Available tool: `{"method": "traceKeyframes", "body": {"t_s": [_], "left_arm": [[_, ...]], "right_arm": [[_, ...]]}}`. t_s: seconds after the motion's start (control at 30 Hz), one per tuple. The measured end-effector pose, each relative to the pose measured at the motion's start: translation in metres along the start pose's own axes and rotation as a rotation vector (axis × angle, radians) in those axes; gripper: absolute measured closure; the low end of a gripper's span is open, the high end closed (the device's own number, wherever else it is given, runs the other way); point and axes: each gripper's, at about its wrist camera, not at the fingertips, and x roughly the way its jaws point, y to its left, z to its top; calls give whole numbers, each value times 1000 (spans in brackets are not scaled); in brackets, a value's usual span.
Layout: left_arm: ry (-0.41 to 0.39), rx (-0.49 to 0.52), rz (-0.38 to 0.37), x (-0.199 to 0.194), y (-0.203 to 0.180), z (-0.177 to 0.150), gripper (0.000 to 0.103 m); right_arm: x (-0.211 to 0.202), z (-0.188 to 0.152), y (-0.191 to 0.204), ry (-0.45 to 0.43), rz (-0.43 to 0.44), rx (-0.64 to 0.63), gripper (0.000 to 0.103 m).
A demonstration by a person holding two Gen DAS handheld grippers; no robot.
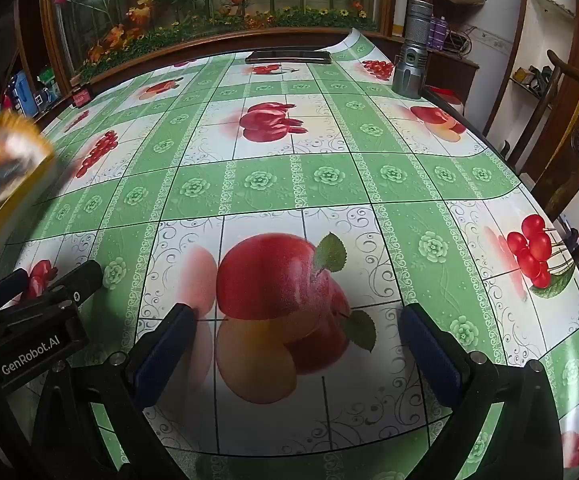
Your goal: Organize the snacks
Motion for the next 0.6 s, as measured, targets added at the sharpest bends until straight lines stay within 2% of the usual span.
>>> {"method": "traceKeyframes", "body": {"t_s": [0.6], "left_arm": [[-4, 4, -5, -1, 3, 0, 0]], "right_arm": [[0, 0, 0, 0, -2, -1, 0]]}}
